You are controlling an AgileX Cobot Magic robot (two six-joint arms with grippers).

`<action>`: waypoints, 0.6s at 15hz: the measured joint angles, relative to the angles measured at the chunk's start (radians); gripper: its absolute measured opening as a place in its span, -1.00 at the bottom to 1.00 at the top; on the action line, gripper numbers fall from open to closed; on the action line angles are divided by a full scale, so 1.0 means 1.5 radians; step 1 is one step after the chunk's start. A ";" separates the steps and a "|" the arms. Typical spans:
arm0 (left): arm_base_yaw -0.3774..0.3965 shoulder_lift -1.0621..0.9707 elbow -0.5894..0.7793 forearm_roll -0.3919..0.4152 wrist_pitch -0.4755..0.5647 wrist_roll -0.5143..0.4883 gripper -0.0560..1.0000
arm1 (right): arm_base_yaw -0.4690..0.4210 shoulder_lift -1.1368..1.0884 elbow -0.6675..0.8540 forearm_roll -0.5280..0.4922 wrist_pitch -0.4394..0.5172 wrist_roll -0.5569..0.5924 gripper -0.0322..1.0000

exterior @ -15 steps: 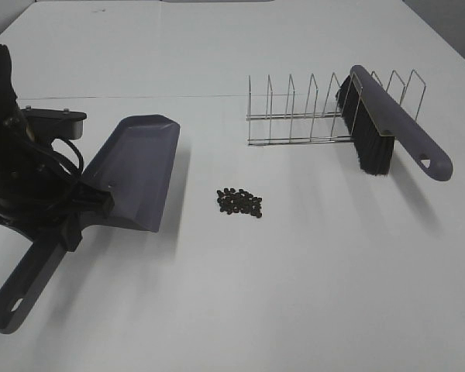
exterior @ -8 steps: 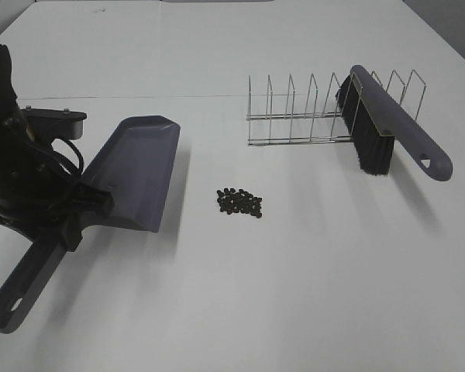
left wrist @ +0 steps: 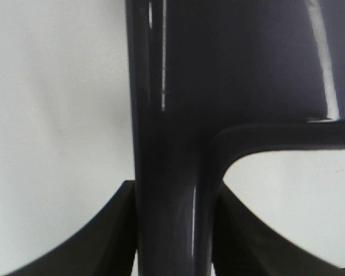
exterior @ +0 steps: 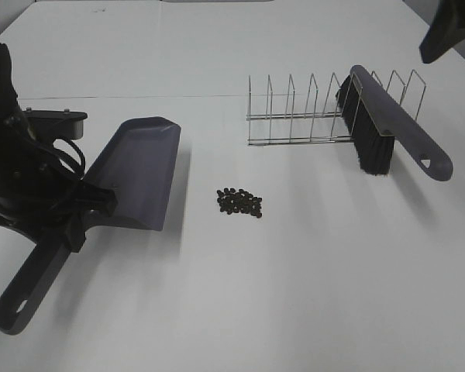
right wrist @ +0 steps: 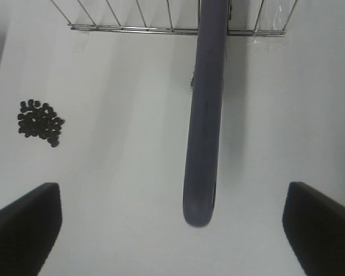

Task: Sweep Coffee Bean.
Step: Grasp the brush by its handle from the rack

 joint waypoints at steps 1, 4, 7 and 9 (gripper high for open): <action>0.000 0.000 0.000 -0.001 0.001 0.000 -0.27 | 0.000 0.085 -0.060 0.000 0.029 0.000 0.88; 0.000 0.000 0.000 -0.003 0.001 0.000 -0.27 | 0.000 0.263 -0.201 -0.001 0.093 0.000 0.88; 0.000 0.000 0.000 -0.008 0.001 0.000 -0.27 | 0.000 0.433 -0.327 -0.012 0.102 -0.001 0.88; 0.000 0.000 0.000 -0.009 0.004 0.000 -0.27 | 0.000 0.499 -0.379 -0.017 0.102 -0.007 0.88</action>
